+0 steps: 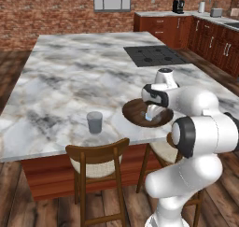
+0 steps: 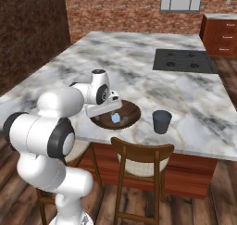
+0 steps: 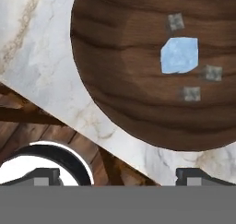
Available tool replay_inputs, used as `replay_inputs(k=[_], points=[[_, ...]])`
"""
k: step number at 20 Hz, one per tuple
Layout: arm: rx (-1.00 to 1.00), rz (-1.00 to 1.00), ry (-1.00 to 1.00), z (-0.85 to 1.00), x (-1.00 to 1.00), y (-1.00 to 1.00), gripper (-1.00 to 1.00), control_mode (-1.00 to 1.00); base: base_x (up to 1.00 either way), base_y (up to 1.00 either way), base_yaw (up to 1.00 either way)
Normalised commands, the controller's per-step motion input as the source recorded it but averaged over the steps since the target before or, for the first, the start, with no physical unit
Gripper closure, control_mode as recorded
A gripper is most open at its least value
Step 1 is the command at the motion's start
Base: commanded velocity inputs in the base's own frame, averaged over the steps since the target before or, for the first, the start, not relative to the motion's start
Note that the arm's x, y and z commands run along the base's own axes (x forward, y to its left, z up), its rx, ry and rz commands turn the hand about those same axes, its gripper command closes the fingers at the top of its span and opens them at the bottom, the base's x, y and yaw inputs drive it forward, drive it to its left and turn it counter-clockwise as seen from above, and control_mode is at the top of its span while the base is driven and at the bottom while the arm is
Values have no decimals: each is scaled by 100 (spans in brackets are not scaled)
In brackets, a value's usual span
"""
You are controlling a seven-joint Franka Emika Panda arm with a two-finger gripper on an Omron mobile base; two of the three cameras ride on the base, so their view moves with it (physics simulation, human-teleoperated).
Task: There are four ice cubes in the ice bowl. Place two ice cubes in each glass of water.
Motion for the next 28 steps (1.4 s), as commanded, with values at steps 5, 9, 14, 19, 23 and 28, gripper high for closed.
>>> replay_inputs(k=[5,9,14,19,23,28], points=[[0,2,0,-19,35,-16,-100,-100,0,0,0],[0,0,0,-28,21,-3,-100,-100,0,0,0],[0,0,0,-29,16,0,-100,-100,0,0,0],[0,0,0,-21,20,0,-100,-100,0,0,0],[0,0,0,-13,35,0,-100,-100,0,0,0],[0,0,0,-14,36,0,-100,-100,0,0,0]])
